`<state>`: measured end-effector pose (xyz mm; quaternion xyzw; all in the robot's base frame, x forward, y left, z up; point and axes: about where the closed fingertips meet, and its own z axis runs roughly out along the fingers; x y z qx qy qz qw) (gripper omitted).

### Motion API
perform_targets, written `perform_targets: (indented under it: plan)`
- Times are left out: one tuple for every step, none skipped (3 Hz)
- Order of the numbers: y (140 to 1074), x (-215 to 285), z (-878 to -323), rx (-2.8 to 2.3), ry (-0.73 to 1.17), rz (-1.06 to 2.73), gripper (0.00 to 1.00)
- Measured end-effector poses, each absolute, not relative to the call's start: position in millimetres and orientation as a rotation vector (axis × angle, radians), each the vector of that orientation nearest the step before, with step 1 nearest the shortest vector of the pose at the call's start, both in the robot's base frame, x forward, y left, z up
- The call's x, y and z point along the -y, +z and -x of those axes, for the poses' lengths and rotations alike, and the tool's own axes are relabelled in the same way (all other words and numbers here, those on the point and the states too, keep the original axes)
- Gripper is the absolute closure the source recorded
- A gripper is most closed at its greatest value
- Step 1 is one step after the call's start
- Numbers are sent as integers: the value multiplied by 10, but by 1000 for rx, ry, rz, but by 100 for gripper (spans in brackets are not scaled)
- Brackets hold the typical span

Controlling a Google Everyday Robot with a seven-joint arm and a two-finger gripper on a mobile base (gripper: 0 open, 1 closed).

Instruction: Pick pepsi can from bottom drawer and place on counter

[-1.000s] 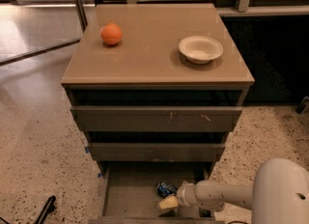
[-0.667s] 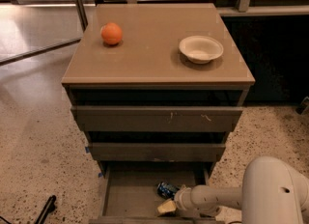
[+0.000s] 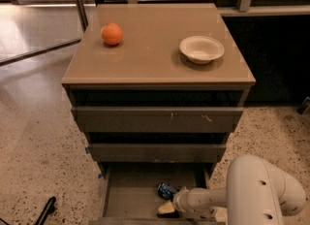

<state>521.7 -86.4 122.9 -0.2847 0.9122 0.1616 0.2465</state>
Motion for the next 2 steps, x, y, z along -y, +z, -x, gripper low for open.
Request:
perform_targets:
  plan:
    - [1112, 875, -5316, -2496, 389, 764, 7]
    - [1111, 871, -5320, -2495, 387, 765, 26]
